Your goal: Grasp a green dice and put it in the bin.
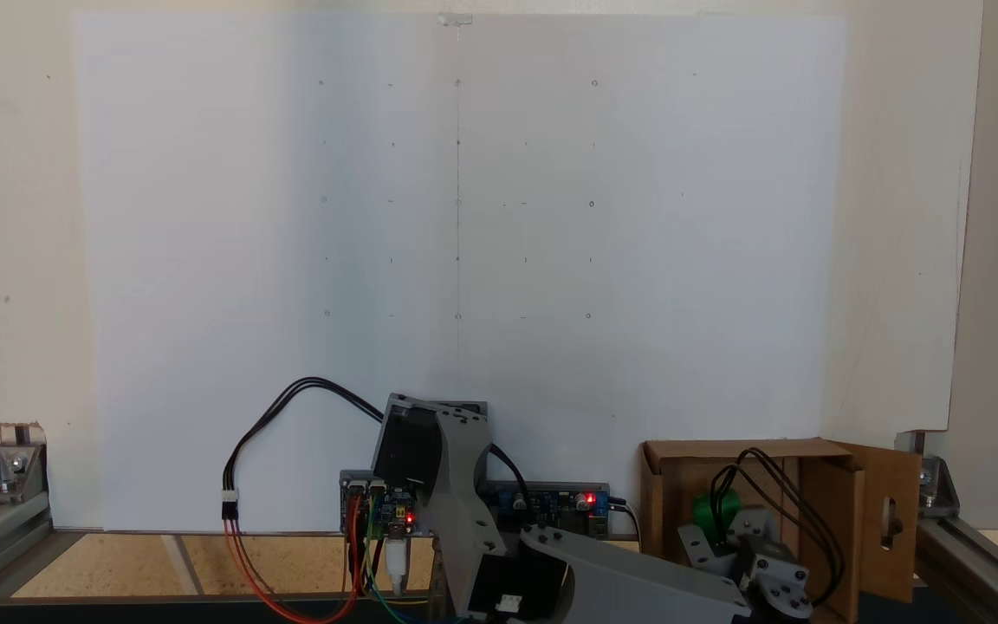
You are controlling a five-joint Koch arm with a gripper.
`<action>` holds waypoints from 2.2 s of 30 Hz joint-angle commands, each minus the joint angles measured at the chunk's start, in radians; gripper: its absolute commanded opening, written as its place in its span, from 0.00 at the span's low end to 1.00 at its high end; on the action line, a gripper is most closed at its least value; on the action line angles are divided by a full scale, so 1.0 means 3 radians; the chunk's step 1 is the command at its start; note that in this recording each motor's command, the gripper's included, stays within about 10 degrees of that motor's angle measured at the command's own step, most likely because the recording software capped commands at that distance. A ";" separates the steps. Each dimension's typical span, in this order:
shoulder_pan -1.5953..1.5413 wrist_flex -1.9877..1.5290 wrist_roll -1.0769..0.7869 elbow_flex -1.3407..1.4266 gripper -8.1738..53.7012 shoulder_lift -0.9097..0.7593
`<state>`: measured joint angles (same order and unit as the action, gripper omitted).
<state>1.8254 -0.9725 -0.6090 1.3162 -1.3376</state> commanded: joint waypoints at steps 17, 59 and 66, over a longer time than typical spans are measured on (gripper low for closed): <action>-0.1758 0.1304 0.1671 -0.0097 0.85 -0.1600; -0.6013 0.5894 0.2255 0.5180 0.83 -0.3457; -0.6018 0.6856 0.2250 0.5798 0.84 -0.3457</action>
<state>0.0153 0.9572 0.0353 3.0465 -2.2596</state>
